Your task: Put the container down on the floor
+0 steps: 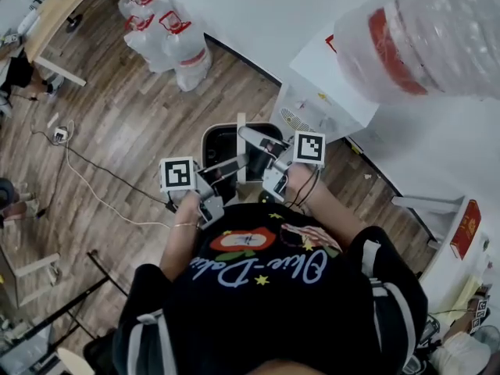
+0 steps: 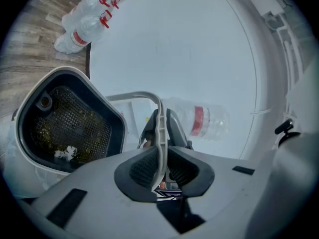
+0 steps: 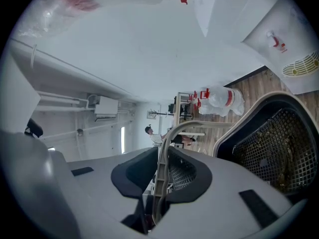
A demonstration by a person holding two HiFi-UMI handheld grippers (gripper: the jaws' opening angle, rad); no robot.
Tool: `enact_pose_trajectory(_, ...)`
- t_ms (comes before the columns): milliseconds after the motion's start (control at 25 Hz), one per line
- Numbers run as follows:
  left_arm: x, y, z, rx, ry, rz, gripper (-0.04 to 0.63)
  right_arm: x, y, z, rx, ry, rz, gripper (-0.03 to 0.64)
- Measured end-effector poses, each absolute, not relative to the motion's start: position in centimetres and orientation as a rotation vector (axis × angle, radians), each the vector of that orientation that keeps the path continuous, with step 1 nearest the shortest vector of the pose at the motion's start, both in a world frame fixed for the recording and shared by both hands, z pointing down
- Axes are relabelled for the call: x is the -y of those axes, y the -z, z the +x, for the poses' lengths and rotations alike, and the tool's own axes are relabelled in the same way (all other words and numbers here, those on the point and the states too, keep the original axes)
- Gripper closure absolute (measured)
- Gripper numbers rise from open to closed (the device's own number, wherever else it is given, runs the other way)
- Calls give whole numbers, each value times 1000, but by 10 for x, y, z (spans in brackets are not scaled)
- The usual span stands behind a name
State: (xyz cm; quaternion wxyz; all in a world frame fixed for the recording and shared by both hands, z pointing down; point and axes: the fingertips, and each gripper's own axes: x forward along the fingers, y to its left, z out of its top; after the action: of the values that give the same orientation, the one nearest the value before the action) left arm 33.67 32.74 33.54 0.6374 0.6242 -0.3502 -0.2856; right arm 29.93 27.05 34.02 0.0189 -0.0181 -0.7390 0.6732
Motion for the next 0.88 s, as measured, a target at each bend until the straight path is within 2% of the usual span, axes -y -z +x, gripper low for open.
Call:
enact_pose_trajectory(760, -285, -338, 231, 685, 590, 1466, 540, -222, -340, 204, 2364, -2128, 141, 560)
enact_pose_trajectory(880, -284, -340, 197, 676, 586, 1472, 540, -221, -340, 170, 2362, -2141, 150, 560)
